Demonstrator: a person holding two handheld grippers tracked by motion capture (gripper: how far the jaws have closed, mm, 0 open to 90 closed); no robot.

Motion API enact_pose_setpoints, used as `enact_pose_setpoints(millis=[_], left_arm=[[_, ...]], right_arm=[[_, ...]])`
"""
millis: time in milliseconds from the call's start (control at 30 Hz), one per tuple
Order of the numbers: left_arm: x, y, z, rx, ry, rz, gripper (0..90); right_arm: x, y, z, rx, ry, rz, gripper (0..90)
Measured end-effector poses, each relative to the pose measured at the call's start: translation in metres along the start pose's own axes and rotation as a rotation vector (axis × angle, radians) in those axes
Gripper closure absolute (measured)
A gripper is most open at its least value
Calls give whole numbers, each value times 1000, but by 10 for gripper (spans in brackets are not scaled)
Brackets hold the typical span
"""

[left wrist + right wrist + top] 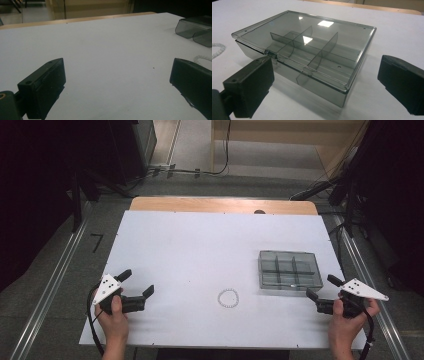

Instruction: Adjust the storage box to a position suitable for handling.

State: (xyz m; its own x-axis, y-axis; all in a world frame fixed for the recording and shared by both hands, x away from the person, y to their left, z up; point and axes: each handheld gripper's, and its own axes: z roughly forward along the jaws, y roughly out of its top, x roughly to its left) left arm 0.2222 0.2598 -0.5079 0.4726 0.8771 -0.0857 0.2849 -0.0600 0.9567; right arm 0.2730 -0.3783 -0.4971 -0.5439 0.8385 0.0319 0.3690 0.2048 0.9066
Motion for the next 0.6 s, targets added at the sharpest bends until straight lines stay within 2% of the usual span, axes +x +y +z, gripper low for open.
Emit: enact_pose_setpoints(millis=[100, 267, 333, 433, 467, 600], left_arm=[[0, 0, 1, 9, 2, 1, 0], [-1, 0, 4, 23, 2, 11, 0], [-1, 0, 4, 26, 0, 16, 0], [-2, 0, 6, 33, -3, 20, 0], [-2, 0, 7, 39, -2, 24, 0], [-3, 0, 7, 46, 2, 33, 0]], right_arm=[[1, 1, -1, -1, -10, -8, 0], [2, 10, -3, -20, 3, 7, 0], [5, 20, -3, -11, -9, -8, 0], [6, 28, -3, -8, -6, -18, 0], [6, 36, -2, -3, -4, -24, 0], [4, 46, 2, 10, 23, -35, 0]])
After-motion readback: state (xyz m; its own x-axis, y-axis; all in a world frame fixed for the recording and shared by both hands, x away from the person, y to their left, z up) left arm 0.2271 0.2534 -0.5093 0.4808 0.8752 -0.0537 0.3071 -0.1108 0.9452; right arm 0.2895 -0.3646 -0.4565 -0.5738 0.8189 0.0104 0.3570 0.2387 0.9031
